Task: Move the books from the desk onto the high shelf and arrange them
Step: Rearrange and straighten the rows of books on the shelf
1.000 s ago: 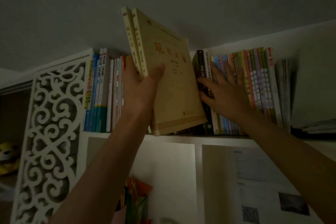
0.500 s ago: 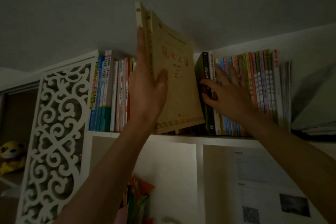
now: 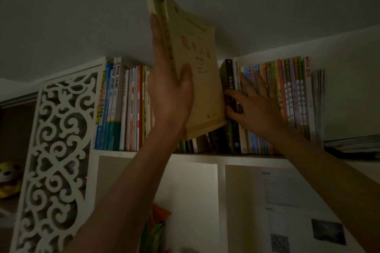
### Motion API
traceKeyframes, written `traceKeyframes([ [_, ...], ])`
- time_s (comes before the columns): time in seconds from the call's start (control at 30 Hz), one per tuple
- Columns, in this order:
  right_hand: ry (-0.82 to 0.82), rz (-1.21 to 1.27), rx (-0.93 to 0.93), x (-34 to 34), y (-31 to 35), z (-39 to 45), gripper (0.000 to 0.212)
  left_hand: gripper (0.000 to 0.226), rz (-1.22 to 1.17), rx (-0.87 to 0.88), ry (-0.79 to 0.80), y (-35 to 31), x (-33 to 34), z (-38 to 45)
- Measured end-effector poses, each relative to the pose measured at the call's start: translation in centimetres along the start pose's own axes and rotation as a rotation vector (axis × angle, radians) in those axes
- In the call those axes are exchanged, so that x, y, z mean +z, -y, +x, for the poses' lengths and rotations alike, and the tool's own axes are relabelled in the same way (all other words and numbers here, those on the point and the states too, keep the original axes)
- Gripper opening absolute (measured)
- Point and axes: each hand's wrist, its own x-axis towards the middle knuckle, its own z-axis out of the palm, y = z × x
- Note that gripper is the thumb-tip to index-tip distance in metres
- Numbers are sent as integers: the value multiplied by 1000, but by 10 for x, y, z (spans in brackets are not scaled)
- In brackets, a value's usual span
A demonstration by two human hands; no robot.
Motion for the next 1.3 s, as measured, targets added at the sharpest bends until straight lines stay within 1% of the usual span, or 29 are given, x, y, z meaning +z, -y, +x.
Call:
traceKeyframes([
  [0.13, -24, -3, -6, 2, 0, 0, 56, 80, 92, -48, 5, 18, 8, -7],
  [0.33, -47, 8, -13, 3, 1, 0, 54, 83, 56, -165, 9, 35, 19, -23],
  [0.4, -63, 12, -15, 5, 0, 0, 53, 86, 67, -164, 20, 33, 23, -23],
  [0.5, -87, 9, -15, 8, 0, 1, 60, 88, 64, -114, 64, 24, 28, -26],
  [0.6, -87, 0, -11, 8, 0, 1, 55, 87, 55, -93, 68, 20, 31, -34],
  [0.87, -75, -5, -18, 5, 1, 0, 50, 90, 181, -191, 19, 43, 48, -30],
  [0.97, -88, -18, -15, 7, 1, 0, 54, 95, 172, -223, 30, 53, 52, -35],
  [1.1, -89, -25, -10, 8, 2, 0, 58, 92, 102, -244, -7, 57, 50, -36],
  [1.23, -61, -38, -33, 6, 1, -1, 63, 93, 125, -255, -8, 58, 50, -35],
  [1.3, -43, -51, -38, 6, 0, -2, 64, 88, 107, -257, 4, 56, 49, -35],
])
